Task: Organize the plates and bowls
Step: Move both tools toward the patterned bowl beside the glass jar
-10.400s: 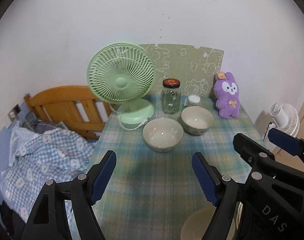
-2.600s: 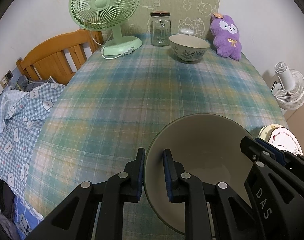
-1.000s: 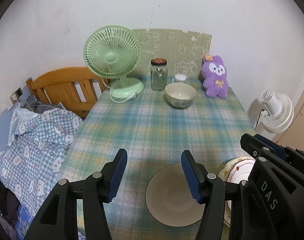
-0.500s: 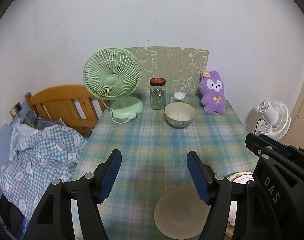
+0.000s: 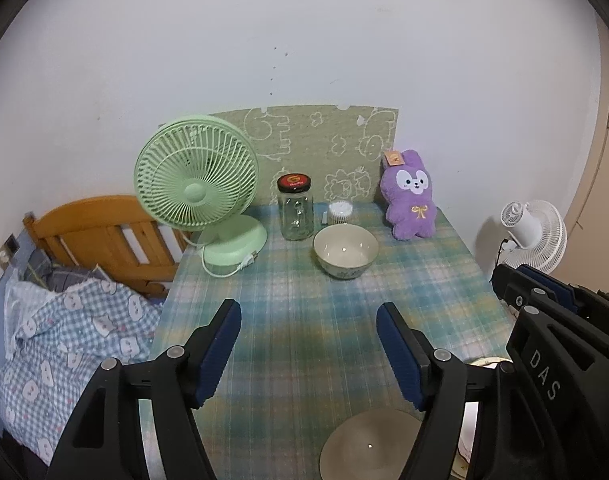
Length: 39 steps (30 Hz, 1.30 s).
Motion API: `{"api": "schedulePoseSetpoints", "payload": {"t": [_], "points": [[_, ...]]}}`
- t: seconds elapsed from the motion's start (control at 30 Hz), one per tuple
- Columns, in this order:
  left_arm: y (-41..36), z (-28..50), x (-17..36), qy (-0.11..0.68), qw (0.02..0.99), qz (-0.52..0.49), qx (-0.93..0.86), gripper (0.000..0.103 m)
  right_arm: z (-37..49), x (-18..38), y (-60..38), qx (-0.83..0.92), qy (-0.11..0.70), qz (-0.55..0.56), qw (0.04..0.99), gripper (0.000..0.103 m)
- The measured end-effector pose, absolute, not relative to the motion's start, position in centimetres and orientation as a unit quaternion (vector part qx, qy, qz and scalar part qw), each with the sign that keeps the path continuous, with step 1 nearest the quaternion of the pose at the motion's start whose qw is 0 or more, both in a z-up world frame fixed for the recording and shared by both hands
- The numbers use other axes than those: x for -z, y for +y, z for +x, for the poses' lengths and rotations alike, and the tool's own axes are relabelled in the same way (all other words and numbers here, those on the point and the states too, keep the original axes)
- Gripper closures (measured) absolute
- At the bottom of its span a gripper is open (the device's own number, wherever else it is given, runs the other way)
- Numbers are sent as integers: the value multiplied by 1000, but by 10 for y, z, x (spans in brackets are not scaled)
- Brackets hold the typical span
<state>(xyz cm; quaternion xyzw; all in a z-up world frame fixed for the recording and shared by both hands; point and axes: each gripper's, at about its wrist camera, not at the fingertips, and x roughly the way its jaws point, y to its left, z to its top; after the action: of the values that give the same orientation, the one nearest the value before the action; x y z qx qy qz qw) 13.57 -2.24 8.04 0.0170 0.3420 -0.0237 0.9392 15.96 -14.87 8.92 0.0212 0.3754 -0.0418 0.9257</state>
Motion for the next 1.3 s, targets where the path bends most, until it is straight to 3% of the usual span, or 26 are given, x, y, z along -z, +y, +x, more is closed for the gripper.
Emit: {"api": "schedulePoseSetpoints", "payload": {"t": [0.2, 0.43, 0.47, 0.53, 0.57, 0.6, 0.7, 0.9, 1.07, 1.3], "points": [[-29, 152, -80, 341, 939, 14, 35, 25, 181, -88, -152, 50, 379, 22, 924, 85], [-38, 183, -73, 348, 937, 2, 21, 25, 214, -81, -155, 31, 382, 12, 924, 85], [-39, 187, -72, 349, 937, 1, 17, 25, 219, -80, -156, 27, 383, 11, 923, 81], [-41, 197, -70, 354, 935, -4, 8, 24, 230, -78, -157, 18, 382, 10, 924, 55], [-42, 201, -70, 353, 936, -10, 7, 23, 233, -78, -159, 17, 376, 11, 926, 30], [-42, 205, -70, 352, 936, -16, 6, 23, 236, -78, -160, 15, 368, 12, 930, 16], [-47, 218, -69, 348, 937, -17, -1, 19, 243, -81, -164, 8, 336, 14, 942, 13], [-55, 241, -61, 351, 936, -15, -14, 12, 277, -68, -168, -12, 357, 7, 934, 13], [-64, 262, -52, 345, 938, -8, -25, 6, 304, -56, -170, -18, 353, -12, 935, 6], [-63, 294, -37, 350, 936, -9, -32, 5, 340, -38, -170, -30, 357, -17, 933, 6]]}}
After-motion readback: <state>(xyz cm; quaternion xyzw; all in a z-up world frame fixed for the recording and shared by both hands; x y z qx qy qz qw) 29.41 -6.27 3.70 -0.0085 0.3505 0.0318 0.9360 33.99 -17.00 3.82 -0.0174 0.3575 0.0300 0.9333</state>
